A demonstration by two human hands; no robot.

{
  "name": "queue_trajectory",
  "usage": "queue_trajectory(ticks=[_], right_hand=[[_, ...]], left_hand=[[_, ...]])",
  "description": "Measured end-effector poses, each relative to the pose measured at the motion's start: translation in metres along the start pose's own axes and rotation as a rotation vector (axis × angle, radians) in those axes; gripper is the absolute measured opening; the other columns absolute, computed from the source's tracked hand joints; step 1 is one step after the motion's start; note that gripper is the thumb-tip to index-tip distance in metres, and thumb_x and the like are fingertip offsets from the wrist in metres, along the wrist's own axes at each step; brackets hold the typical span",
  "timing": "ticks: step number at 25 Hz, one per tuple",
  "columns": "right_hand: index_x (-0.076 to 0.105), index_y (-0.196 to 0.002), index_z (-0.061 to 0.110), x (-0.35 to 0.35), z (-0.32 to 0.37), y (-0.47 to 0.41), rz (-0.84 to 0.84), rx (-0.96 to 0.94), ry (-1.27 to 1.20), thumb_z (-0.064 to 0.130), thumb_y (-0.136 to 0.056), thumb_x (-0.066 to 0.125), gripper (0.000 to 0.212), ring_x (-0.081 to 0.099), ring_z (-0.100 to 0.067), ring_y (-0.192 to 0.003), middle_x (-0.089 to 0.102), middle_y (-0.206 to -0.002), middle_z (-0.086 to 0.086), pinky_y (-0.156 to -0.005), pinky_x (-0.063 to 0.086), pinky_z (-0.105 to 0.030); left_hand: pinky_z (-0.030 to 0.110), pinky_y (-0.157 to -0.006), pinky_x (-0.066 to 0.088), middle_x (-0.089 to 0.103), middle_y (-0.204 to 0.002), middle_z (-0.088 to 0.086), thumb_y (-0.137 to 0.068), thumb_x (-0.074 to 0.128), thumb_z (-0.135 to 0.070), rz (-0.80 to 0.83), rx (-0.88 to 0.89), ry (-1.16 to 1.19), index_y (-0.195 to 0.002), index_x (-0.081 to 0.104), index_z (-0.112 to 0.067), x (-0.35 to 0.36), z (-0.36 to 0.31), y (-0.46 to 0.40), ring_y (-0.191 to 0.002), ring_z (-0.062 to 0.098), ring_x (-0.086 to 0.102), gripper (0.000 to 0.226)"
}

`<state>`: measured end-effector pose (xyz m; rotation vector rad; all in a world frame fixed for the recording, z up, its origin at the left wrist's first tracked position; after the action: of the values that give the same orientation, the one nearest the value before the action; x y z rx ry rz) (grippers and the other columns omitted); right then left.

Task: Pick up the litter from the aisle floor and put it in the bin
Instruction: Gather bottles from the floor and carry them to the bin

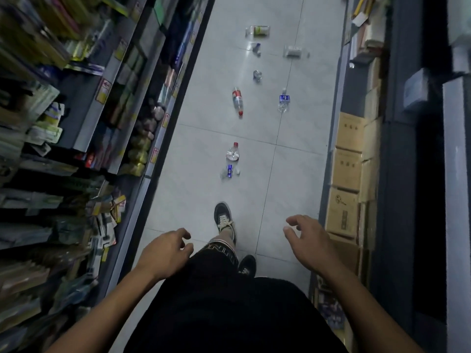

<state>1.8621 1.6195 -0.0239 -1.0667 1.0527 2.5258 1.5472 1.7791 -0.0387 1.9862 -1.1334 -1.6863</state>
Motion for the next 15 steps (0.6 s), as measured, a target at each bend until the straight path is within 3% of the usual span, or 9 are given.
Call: queue_trajectory(ticks=[11,15], right_hand=[[0.066,-0.119,0.025,-0.065,0.048,-0.122,0.015,0.122,-0.040,0.040,-0.097,0.056,0.028,0.058,-0.013,-0.109,0.063,-0.112,0.010,-0.094,0.053,-0.039],[0.064,-0.125,0.026,-0.104,0.048,-0.194,0.043,0.115,-0.057,0.038,-0.098,0.055,0.030,0.055,-0.011,-0.113,0.057,-0.112,0.015,-0.094,0.049,-0.034]], left_hand=[[0.037,-0.086,0.053,0.072,-0.111,-0.007,-0.095,0.049,-0.042,-0.032,0.075,-0.009,-0.129,0.060,-0.027,-0.165,-0.092,-0.205,-0.103,0.021,0.065,0.039],[0.036,-0.084,0.054,0.073,-0.110,-0.008,-0.095,0.049,-0.043,-0.019,0.040,-0.001,-0.129,0.060,-0.027,-0.198,-0.132,-0.267,-0.100,0.020,0.065,0.039]])
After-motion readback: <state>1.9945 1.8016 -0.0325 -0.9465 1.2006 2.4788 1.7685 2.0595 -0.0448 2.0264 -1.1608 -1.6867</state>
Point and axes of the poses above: each hand's wrist, its own y-axis away from the middle knuckle, its own x-axis out of the palm, z = x × y, the point moved 3 cm from there along -y, towards the middle knuckle
